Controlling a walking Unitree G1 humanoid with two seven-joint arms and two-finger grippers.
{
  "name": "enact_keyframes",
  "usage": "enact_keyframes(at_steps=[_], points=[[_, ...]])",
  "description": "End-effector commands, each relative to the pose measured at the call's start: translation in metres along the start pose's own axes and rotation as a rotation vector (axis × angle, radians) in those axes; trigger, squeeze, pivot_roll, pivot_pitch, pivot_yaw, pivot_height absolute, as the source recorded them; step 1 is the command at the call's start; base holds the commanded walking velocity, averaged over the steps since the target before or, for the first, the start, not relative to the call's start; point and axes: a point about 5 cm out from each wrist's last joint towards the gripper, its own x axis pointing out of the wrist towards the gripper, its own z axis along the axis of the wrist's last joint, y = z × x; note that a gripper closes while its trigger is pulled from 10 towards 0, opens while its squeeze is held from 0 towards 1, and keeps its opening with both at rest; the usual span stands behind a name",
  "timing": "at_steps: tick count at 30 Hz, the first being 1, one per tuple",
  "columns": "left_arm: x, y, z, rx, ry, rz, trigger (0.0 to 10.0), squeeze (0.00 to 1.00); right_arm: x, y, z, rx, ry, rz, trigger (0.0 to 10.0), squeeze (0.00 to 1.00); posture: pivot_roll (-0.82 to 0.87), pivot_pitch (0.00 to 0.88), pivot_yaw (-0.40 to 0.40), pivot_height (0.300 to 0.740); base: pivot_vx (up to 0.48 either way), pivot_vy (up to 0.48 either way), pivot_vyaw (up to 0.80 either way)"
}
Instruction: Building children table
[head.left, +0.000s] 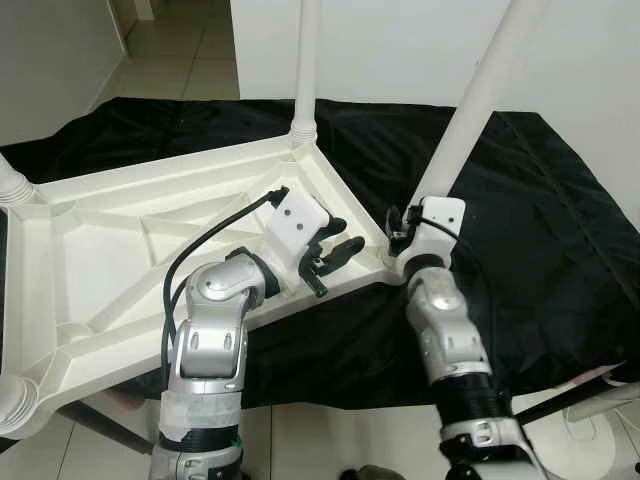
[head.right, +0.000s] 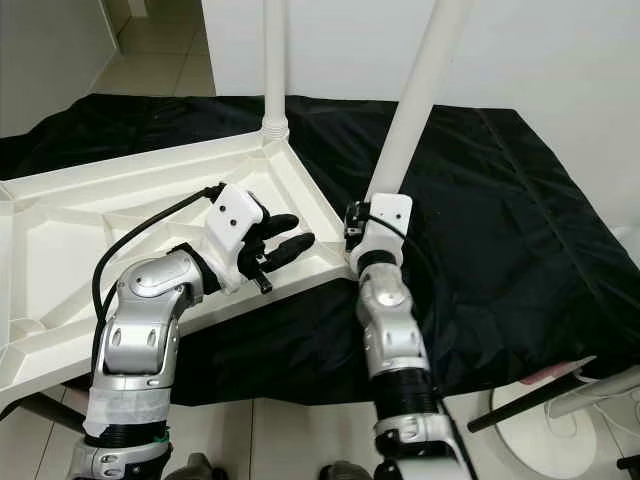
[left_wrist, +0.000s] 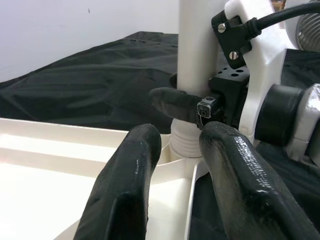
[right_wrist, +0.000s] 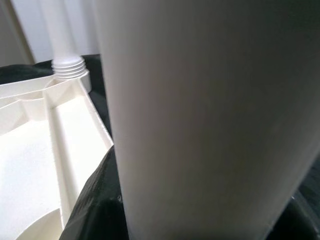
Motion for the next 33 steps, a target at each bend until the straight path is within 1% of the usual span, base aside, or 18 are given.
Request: enact_keyframes(at_steps=[1,3,11,15,25,26,27,28,29,30,33], points=[[0.001,0.006,-0.001,-0.036,-0.018,0.289,10.0,0.0,-0.008,-0.005,-0.021,-0.022,0.088,-0.05,10.0,0.0,0.0,0.0,-0.025,0.74,0.0,0.0,0.0],[0.001,0.007,-0.001,-0.037,-0.017,0.291,10.0,0.0,-0.012,-0.004,-0.023,-0.018,0.094,-0.081,10.0,0.0,0.0,0.0,-0.024,0.74,0.0,0.0,0.0],[0.002,0.006,-0.002,-0.037,-0.018,0.287,10.0,0.0,-0.013,-0.007,-0.024,-0.025,0.105,-0.108,10.0,0.0,-0.01,0.0,-0.023,0.74,0.0,0.0,0.0],[0.003,0.006,-0.002,-0.037,-0.018,0.281,10.0,0.0,-0.01,-0.008,-0.022,-0.065,0.101,-0.154,10.0,0.0,-0.01,0.0,-0.021,0.74,0.0,0.0,0.0],[0.003,0.006,-0.002,-0.037,-0.02,0.28,10.0,0.0,-0.014,-0.01,-0.021,-0.053,0.084,-0.18,10.0,0.0,-0.02,0.0,-0.023,0.74,0.0,0.0,0.0],[0.003,0.005,-0.002,-0.038,-0.021,0.279,10.0,0.0,-0.015,-0.011,-0.019,-0.041,0.069,-0.167,10.0,0.03,-0.02,0.0,-0.024,0.74,0.0,0.0,0.0],[0.004,0.004,-0.002,-0.038,-0.021,0.278,10.0,0.0,-0.015,-0.009,-0.017,-0.02,0.051,-0.136,10.0,1.0,-0.02,0.0,-0.024,0.74,0.0,0.0,0.0],[0.004,0.004,-0.002,-0.039,-0.02,0.277,10.0,0.0,-0.015,-0.008,-0.012,-0.009,0.012,-0.096,10.0,1.0,-0.02,0.0,-0.026,0.74,0.0,0.0,0.0],[0.004,0.004,-0.002,-0.039,-0.02,0.277,10.0,0.0,-0.015,-0.008,-0.012,-0.009,0.012,-0.096,10.0,1.0,-0.02,0.0,-0.026,0.74,0.0,0.0,0.0],[0.004,0.004,-0.002,-0.038,-0.02,0.278,10.0,0.0,-0.014,-0.007,-0.007,-0.001,-0.022,-0.068,10.0,1.0,-0.02,0.0,-0.027,0.74,0.0,0.0,0.0],[0.004,0.004,-0.002,-0.038,-0.02,0.278,10.0,0.0,-0.014,-0.007,-0.007,-0.001,-0.022,-0.068,10.0,1.0,-0.02,0.0,-0.027,0.74,0.0,0.0,0.0]])
